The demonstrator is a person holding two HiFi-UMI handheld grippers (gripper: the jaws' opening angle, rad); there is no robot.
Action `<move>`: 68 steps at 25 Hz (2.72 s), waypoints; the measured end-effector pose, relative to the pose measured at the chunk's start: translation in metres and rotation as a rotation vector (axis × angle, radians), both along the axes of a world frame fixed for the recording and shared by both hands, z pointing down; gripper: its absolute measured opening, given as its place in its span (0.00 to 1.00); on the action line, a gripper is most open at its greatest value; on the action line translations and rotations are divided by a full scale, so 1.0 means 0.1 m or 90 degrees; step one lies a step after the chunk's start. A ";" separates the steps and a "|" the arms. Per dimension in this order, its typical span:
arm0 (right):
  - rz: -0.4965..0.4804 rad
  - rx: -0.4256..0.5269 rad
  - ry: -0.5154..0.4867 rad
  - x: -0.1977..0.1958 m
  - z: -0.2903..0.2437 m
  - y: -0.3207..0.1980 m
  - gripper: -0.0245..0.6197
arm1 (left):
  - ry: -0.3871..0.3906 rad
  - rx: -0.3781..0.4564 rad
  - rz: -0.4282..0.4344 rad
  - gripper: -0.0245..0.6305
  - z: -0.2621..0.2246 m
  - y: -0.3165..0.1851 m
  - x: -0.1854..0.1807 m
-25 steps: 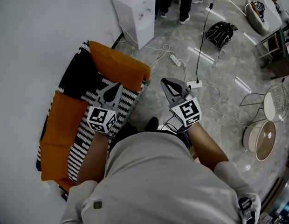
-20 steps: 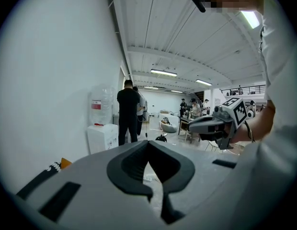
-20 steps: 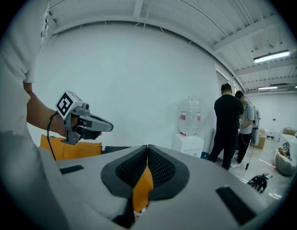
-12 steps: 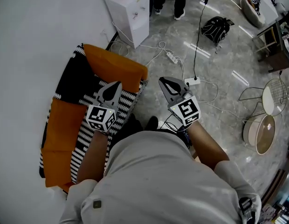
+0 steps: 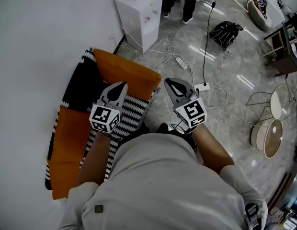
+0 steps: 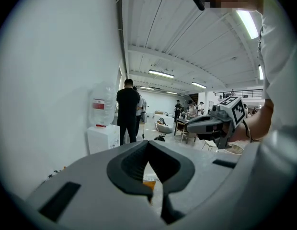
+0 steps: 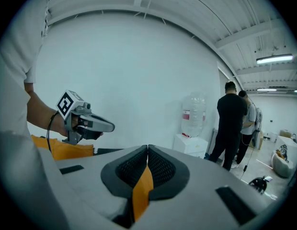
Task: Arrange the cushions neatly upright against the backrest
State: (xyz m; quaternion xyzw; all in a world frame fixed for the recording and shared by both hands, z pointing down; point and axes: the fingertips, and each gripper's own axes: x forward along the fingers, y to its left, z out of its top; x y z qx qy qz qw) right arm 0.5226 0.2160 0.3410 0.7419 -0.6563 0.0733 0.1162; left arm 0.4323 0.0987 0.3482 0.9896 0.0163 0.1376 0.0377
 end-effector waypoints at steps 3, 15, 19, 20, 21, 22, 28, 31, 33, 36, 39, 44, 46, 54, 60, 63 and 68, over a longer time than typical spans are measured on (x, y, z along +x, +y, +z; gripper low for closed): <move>0.018 0.000 -0.011 -0.03 0.00 -0.21 0.08 | 0.007 -0.001 0.009 0.05 -0.01 -0.23 -0.07; -0.011 -0.041 -0.024 -0.08 0.21 -0.83 0.09 | -0.008 -0.011 -0.002 0.05 0.18 -0.85 -0.13; -0.036 -0.057 -0.032 0.00 0.36 -1.04 0.09 | -0.029 -0.017 -0.003 0.05 0.36 -1.01 -0.07; -0.040 -0.060 -0.034 0.04 0.39 -1.10 0.09 | -0.035 -0.017 -0.006 0.05 0.40 -1.06 -0.05; -0.043 -0.064 -0.036 0.08 0.42 -1.15 0.09 | -0.041 -0.018 -0.009 0.05 0.44 -1.11 -0.02; -0.047 -0.068 -0.040 0.11 0.46 -1.20 0.09 | -0.047 -0.019 -0.011 0.05 0.48 -1.16 0.00; -0.078 -0.098 -0.076 0.30 0.80 -1.56 0.09 | -0.101 -0.012 -0.001 0.06 0.85 -1.47 0.22; -0.096 -0.120 -0.096 0.35 0.99 -1.69 0.10 | -0.129 -0.010 0.010 0.06 1.04 -1.59 0.32; -0.105 -0.132 -0.104 0.39 1.12 -1.76 0.12 | -0.146 -0.012 0.019 0.06 1.18 -1.66 0.39; -0.115 -0.158 -0.118 0.45 1.36 -1.84 0.18 | -0.176 -0.012 0.033 0.06 1.44 -1.78 0.50; -0.125 -0.177 -0.137 0.48 1.57 -1.93 0.20 | -0.210 -0.004 0.054 0.09 1.67 -1.92 0.60; -0.140 -0.229 -0.168 0.55 1.96 -2.01 0.26 | -0.267 0.032 0.107 0.17 2.00 -2.16 0.80; -0.141 -0.241 -0.185 0.58 2.10 -2.06 0.29 | -0.290 0.053 0.140 0.20 2.15 -2.23 0.89; -0.159 -0.319 -0.226 0.52 2.75 -2.15 0.39 | -0.398 0.157 0.330 0.31 2.80 -2.24 1.19; -0.168 -0.397 -0.251 0.47 3.24 -2.21 0.44 | -0.475 0.259 0.507 0.35 3.26 -2.14 1.26; -0.171 -0.419 -0.254 0.46 3.39 -2.26 0.45 | -0.511 0.289 0.571 0.37 3.44 -2.12 1.24; -0.185 -0.463 -0.265 0.37 3.68 -2.28 0.46 | -0.556 0.313 0.634 0.41 3.70 -2.09 1.20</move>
